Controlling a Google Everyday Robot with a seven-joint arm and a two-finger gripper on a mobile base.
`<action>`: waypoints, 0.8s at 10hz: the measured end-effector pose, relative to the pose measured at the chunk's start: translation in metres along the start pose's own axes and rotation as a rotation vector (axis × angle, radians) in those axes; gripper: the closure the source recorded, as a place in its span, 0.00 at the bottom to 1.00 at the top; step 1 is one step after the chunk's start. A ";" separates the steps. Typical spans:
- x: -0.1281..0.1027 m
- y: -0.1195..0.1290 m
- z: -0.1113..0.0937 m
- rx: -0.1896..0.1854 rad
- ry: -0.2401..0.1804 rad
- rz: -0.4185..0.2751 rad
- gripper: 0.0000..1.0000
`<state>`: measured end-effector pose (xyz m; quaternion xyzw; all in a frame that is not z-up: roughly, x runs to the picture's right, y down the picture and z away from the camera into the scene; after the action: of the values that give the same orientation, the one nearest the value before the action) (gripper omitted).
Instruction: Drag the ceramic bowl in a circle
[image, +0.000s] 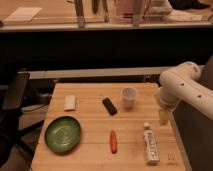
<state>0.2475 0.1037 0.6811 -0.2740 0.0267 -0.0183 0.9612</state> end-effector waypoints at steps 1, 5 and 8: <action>-0.013 -0.001 -0.002 0.005 0.008 -0.022 0.20; -0.037 0.001 -0.002 0.018 0.035 -0.109 0.20; -0.087 0.000 -0.004 0.038 0.058 -0.218 0.20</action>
<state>0.1608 0.1064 0.6814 -0.2565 0.0241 -0.1310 0.9573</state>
